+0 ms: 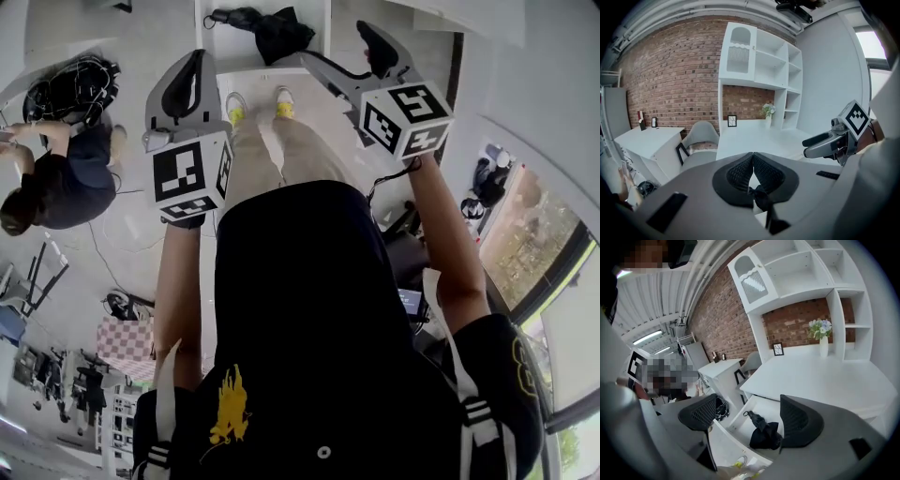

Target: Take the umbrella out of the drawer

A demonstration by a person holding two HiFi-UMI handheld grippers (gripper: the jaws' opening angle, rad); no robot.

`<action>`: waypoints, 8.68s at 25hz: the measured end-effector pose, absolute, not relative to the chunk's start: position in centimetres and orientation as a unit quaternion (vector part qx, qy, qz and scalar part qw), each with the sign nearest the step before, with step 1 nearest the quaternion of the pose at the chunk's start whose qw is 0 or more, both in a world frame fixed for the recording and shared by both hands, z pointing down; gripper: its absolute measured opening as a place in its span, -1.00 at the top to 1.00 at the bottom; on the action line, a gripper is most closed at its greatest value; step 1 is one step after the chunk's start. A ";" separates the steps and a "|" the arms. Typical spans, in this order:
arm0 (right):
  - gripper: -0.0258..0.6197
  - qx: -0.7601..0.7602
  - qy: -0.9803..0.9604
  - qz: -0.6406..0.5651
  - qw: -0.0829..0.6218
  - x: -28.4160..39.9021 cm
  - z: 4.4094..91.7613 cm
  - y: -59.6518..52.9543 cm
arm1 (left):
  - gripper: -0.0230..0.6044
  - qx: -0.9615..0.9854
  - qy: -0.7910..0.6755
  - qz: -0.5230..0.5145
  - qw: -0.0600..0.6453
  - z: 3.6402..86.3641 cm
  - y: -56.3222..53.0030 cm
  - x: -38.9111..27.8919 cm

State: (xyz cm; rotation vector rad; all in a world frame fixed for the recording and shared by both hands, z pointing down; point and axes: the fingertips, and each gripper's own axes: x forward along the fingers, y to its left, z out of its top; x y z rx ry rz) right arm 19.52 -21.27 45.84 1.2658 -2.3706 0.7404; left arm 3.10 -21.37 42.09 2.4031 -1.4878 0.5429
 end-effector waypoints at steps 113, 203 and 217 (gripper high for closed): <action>-0.09 0.191 -0.769 0.135 0.595 8.8 89.1 -27.3 | 0.86 0.815 -0.485 0.240 0.207 69.3 -27.0 -0.3; 0.07 0.477 -0.851 0.201 0.093 17.3 30.3 -27.7 | 0.86 0.908 -0.406 0.104 -0.015 28.9 -28.3 6.9; 0.07 0.482 -0.860 0.164 0.048 17.6 24.6 -26.7 | 0.86 0.909 -0.410 0.075 -0.025 25.7 -27.4 6.9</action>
